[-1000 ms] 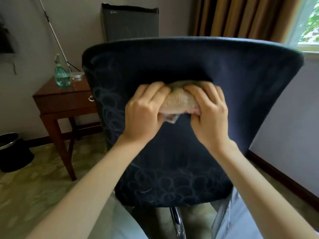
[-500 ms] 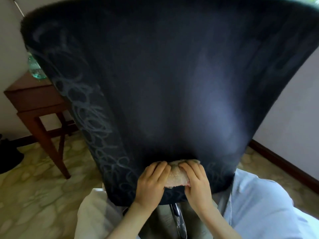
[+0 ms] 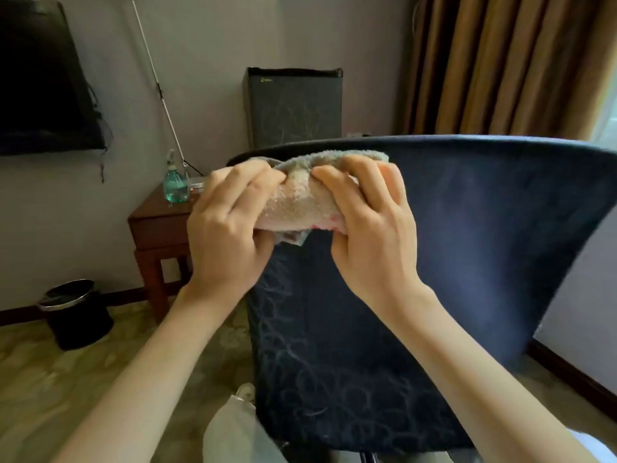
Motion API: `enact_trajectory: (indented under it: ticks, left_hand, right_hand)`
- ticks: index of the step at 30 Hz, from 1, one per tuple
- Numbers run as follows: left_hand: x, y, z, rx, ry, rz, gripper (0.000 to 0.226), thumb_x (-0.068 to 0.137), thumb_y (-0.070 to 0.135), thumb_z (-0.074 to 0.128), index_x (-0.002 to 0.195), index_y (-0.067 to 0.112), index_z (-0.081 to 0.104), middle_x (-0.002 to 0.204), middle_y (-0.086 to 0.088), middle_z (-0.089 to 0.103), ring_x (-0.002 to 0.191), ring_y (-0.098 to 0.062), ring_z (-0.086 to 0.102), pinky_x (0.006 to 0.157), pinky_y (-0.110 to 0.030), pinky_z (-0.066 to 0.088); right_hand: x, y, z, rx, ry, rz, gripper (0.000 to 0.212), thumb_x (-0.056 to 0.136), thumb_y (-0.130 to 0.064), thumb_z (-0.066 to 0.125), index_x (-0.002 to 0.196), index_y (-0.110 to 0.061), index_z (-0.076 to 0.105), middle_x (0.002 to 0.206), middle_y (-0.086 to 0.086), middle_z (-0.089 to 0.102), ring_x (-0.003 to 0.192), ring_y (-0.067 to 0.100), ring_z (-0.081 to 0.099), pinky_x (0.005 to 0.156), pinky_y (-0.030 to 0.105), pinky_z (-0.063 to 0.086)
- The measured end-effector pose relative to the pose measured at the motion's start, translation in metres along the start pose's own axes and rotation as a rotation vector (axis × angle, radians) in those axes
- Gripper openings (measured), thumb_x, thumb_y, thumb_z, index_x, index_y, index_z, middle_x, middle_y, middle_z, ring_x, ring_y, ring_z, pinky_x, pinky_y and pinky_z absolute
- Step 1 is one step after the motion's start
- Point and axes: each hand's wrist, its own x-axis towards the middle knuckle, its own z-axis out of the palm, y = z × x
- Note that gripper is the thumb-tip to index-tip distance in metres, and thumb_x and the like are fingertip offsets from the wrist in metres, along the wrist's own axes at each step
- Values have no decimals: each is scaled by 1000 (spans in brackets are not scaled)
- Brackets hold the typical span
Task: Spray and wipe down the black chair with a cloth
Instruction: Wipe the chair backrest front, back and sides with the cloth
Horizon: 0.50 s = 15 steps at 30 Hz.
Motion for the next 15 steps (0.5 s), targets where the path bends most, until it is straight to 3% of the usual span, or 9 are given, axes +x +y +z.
enact_trajectory:
  ticks: [5, 8, 11, 15]
  left_hand:
    - [5, -44, 2, -8, 23, -78, 31, 82, -6, 61, 112, -1, 65, 113, -17, 64, 102, -33, 59, 89, -32, 45]
    - [-30, -55, 24, -48, -41, -114, 33, 78, -9, 67, 111, -1, 66, 114, -16, 64, 105, -32, 59, 92, -34, 48]
    - [-79, -56, 44, -115, -116, -150, 34, 75, -2, 70, 109, 2, 69, 112, -13, 66, 108, -27, 58, 100, -26, 44]
    - [-150, -53, 61, -161, -206, -154, 31, 78, 13, 64, 109, 10, 67, 117, 1, 57, 111, -20, 54, 107, -16, 33]
  right_hand:
    - [31, -25, 36, -97, -52, -81, 36, 75, -5, 59, 110, -7, 66, 115, 7, 61, 101, 27, 51, 77, 37, 48]
    - [-7, -18, 56, -118, -90, -44, 38, 77, -8, 51, 113, -8, 65, 116, 6, 60, 103, 26, 49, 80, 38, 49]
    - [-62, -5, 74, -94, -144, 16, 45, 73, -4, 53, 115, -10, 64, 116, 4, 59, 105, 25, 51, 83, 41, 53]
    - [-133, -3, 91, -75, -244, 77, 49, 68, -13, 48, 115, -11, 63, 117, -2, 49, 105, 23, 50, 88, 39, 50]
